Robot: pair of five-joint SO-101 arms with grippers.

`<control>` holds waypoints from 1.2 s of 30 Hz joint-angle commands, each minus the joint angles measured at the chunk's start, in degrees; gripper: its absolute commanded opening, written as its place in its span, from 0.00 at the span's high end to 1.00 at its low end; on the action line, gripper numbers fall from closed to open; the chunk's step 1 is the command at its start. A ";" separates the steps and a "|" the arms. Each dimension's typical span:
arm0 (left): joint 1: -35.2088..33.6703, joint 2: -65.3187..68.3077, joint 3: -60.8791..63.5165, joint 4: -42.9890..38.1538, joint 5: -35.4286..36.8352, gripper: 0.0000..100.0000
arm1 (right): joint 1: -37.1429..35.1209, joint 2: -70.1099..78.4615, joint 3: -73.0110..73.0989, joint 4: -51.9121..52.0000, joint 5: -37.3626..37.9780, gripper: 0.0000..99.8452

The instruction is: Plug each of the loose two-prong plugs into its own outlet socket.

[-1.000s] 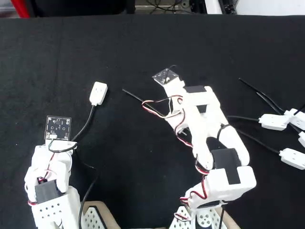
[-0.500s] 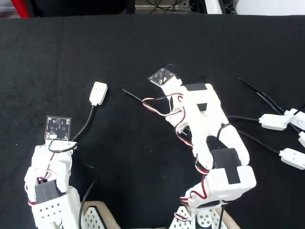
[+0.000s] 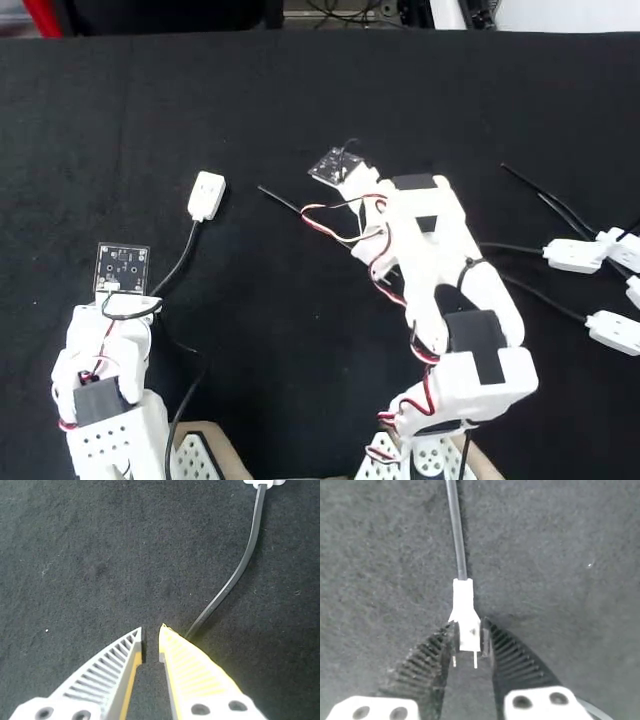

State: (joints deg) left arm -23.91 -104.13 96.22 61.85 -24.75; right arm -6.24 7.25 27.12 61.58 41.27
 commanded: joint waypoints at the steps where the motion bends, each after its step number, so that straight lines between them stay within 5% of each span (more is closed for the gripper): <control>1: 0.31 -0.26 1.19 -0.62 -0.26 0.93 | -0.79 1.98 -2.07 1.32 0.09 0.92; 13: 0.13 -0.26 1.19 -0.79 -0.26 0.93 | -4.48 11.12 -8.75 10.11 -4.40 0.92; 20: 0.13 -0.26 1.19 -0.79 -0.26 0.93 | -4.66 13.76 -9.36 10.37 -5.27 0.83; 27: 0.13 -0.26 1.19 -0.88 -0.26 0.93 | -4.66 13.85 -9.63 10.02 -5.54 0.97; 36: 0.22 -0.26 1.19 -0.79 -0.26 0.93 | -4.57 13.76 -14.81 13.36 -7.74 0.97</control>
State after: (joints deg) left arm -23.91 -104.13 96.22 61.85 -24.75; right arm -9.93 21.14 14.29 73.10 36.00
